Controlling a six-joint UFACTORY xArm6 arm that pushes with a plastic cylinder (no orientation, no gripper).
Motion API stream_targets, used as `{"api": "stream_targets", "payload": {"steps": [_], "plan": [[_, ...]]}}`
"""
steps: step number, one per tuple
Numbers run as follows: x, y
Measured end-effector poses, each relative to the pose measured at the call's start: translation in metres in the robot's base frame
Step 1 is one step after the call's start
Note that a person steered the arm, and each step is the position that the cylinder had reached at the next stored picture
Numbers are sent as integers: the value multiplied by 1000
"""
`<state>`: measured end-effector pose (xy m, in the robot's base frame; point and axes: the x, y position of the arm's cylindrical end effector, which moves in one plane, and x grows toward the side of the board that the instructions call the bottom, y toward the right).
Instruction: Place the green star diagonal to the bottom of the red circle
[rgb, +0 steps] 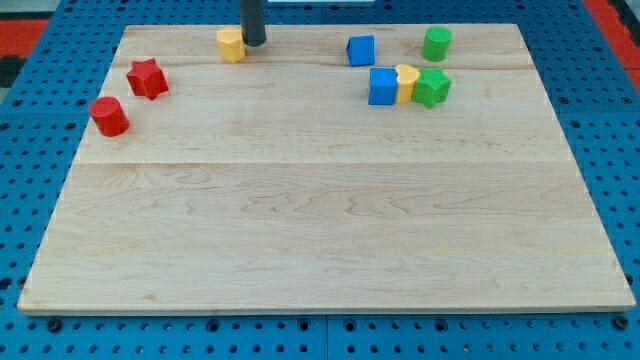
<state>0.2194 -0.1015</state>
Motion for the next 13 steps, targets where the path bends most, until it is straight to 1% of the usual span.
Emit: {"api": "stream_targets", "payload": {"steps": [1, 2, 4, 5, 6, 7, 8, 9, 10, 11, 12, 13], "plan": [[-16, 26], [-27, 76], [-27, 219], [-9, 230], [-6, 222], [2, 191], [7, 144], [18, 128], [20, 128], [11, 159], [-11, 211], [-17, 234]]}}
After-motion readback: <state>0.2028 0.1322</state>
